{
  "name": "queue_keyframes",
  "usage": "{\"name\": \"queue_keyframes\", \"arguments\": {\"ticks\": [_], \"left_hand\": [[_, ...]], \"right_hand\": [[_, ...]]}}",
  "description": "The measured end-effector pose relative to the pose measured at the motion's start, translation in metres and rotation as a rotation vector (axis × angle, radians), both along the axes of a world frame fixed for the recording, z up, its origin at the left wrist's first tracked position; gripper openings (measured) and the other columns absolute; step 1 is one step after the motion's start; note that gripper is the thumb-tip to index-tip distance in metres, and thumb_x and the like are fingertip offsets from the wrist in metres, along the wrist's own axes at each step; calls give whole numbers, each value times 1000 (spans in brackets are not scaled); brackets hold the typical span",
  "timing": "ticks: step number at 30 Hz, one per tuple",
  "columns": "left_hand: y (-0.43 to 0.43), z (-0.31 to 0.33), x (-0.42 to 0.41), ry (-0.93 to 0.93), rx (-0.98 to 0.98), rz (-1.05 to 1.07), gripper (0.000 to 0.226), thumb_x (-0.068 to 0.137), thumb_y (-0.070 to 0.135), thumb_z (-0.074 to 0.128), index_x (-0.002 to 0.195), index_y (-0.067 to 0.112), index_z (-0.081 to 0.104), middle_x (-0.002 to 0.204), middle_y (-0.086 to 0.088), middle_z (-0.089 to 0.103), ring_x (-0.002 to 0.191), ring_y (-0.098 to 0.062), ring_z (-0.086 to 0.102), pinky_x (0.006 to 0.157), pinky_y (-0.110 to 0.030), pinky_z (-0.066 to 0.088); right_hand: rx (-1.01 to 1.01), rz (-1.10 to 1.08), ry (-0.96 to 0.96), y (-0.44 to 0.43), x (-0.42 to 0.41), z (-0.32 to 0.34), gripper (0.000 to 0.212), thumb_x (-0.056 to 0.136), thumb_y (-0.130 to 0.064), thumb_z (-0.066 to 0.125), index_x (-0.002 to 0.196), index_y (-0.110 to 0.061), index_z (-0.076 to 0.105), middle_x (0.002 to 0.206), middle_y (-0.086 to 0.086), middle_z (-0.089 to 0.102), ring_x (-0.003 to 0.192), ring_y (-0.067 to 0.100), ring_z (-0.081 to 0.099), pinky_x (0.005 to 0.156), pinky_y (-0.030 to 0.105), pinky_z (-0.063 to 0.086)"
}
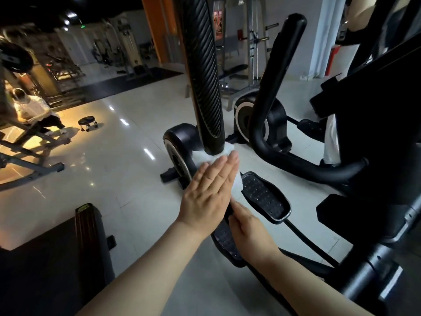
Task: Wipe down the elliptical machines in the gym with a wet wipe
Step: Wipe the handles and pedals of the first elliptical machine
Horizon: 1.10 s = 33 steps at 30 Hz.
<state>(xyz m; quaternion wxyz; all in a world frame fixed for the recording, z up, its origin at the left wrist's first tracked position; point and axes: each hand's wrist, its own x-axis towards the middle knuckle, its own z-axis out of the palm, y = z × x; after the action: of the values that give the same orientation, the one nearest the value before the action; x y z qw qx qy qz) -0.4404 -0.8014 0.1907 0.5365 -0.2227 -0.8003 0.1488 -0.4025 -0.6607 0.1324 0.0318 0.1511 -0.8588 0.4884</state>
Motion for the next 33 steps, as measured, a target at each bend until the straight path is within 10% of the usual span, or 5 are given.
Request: {"name": "queue_keyframes", "arguments": {"ticks": [9, 17, 33], "left_hand": [[-4, 14, -4, 74, -22, -7, 61, 99, 20, 45, 158, 12, 34, 167, 4, 18, 158, -17, -1, 124, -38, 13], [4, 63, -13, 75, 100, -121, 63, 101, 11, 50, 160, 11, 28, 168, 4, 15, 158, -17, -4, 128, -39, 7], [-4, 148, -9, 143, 287, -435, 24, 109, 13, 49, 118, 11, 71, 154, -9, 44, 155, -15, 15, 125, -44, 22]], "right_hand": [[-234, -62, 20, -3, 6, 36, 19, 106, -12, 42, 105, -17, 61, 94, -2, 65, 91, 21, 61, 80, 32, 50], [-537, -28, 93, -13, 15, 86, 42, 105, 1, 44, 130, -34, 46, 112, -37, 65, 111, -9, 60, 87, 4, 43], [-579, -55, 251, -22, 2, 119, 43, 106, -8, 45, 148, -19, 45, 140, -16, 58, 133, -3, 50, 113, 26, 39]]}}
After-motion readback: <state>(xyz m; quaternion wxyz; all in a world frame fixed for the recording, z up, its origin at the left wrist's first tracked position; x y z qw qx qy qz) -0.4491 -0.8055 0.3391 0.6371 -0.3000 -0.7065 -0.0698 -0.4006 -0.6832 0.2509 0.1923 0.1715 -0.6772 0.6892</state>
